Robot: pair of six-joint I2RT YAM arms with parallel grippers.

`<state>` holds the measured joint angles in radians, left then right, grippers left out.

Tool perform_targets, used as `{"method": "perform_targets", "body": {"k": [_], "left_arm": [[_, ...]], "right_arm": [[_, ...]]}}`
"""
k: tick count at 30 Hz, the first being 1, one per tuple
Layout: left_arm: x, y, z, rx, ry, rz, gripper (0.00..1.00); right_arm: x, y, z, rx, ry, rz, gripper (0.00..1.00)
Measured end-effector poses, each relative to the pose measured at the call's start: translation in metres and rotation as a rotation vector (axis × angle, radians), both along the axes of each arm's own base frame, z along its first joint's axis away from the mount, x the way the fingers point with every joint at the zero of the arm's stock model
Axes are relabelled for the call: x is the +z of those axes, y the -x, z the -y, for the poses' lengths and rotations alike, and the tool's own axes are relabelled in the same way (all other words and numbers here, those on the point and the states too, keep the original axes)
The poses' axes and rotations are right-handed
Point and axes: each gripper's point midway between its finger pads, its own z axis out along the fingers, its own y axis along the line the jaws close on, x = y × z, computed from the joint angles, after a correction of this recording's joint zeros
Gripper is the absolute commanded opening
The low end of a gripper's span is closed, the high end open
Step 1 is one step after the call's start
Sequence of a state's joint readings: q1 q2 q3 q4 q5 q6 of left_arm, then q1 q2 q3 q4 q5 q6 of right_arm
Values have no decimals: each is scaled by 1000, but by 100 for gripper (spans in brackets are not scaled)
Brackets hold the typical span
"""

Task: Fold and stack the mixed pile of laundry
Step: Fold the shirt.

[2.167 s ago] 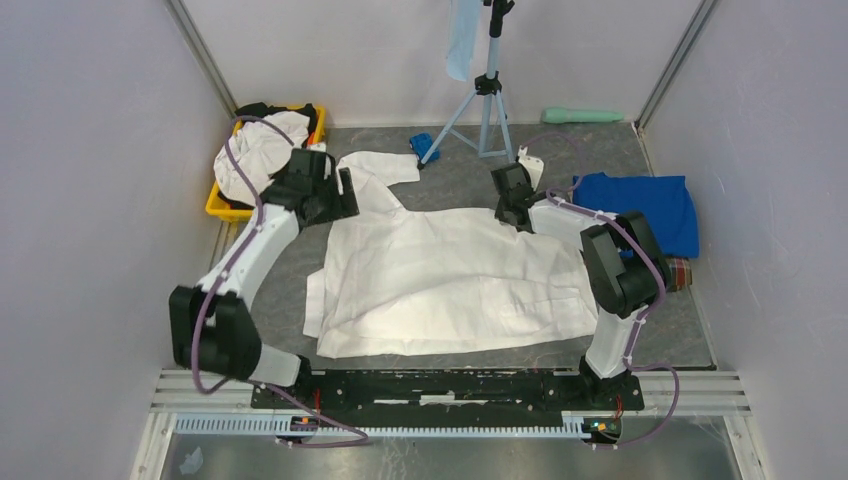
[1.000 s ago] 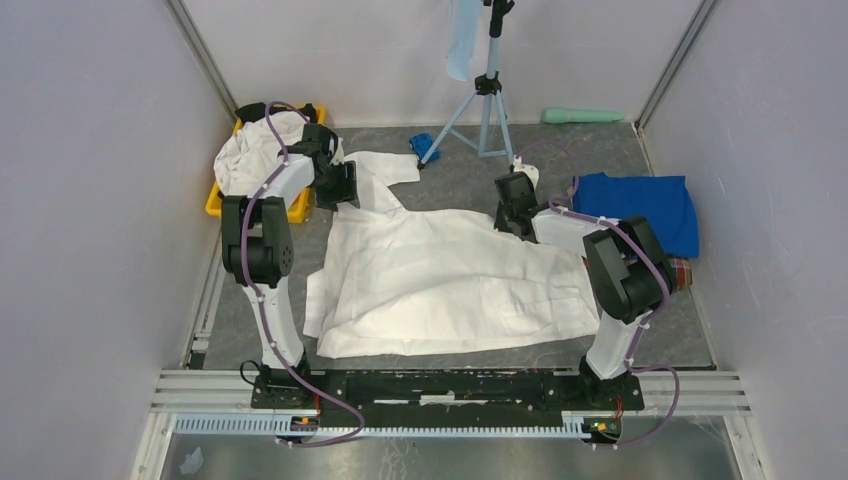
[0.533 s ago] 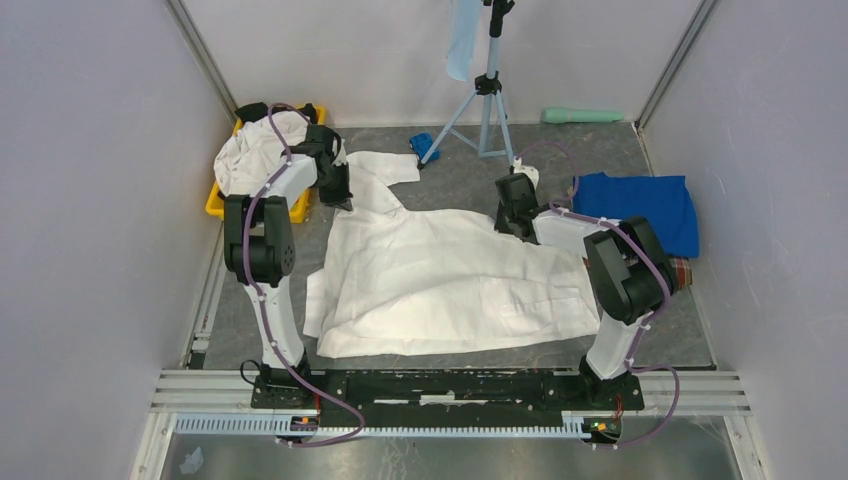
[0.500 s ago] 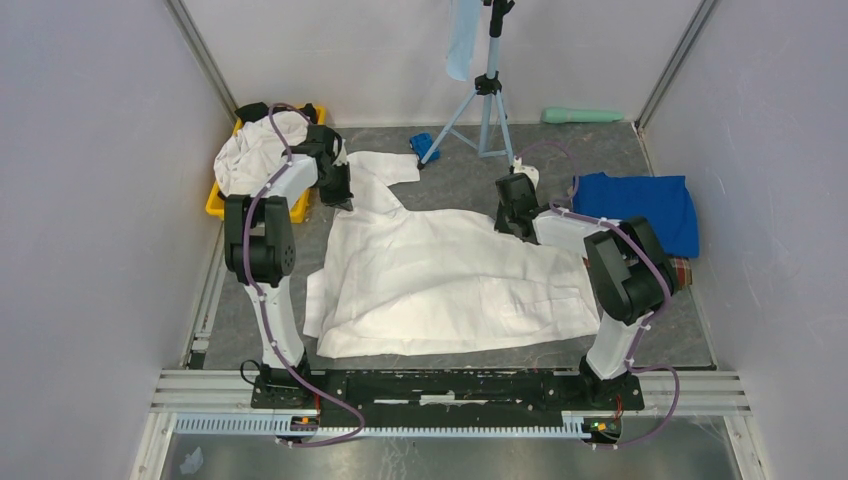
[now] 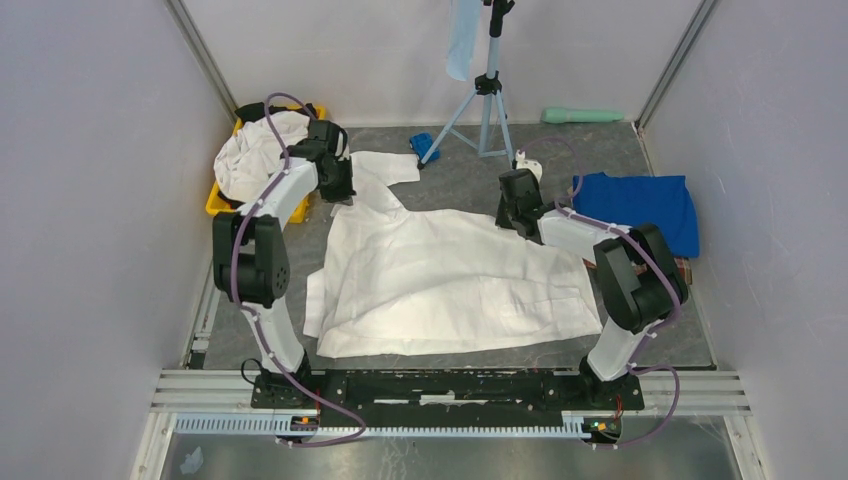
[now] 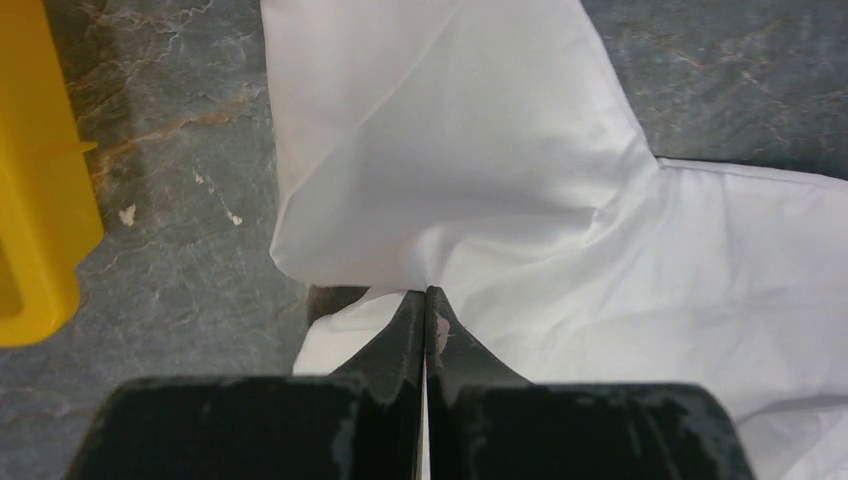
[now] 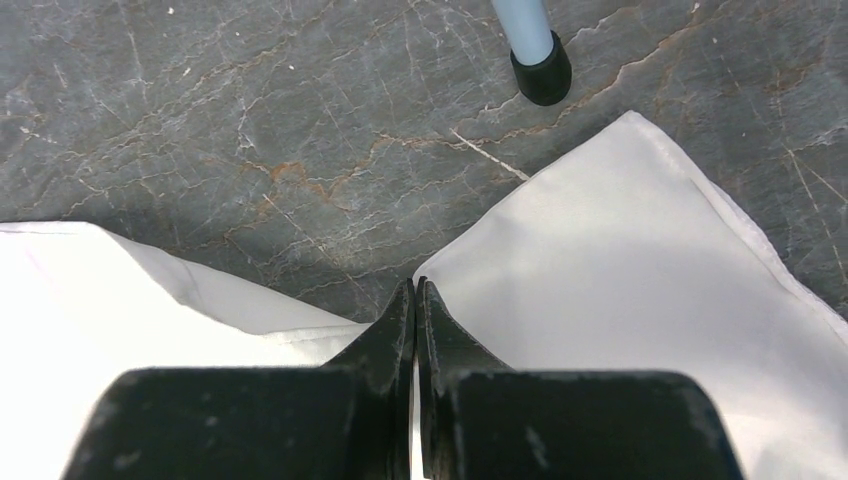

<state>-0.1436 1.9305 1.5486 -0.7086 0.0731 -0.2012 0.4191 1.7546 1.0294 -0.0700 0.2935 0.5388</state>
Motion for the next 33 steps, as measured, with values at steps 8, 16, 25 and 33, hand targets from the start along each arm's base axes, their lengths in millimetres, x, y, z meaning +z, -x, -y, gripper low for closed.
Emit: {"method": "perform_targets", "body": {"k": [8,16,25,33], "left_arm": [[58,27,1,25,3,134,2],[57,73,-6,58,21,140,2],[63,122,-5,87,83,195,2],[50,163,-3,111,136,202,2]], "right_arm": [[16,8,3,6,-15,27,0],[30,29,12,10,-22,54,0],[19,60,25,16,-8,32,0],[-1,84,29,37,16,-15,0]]}}
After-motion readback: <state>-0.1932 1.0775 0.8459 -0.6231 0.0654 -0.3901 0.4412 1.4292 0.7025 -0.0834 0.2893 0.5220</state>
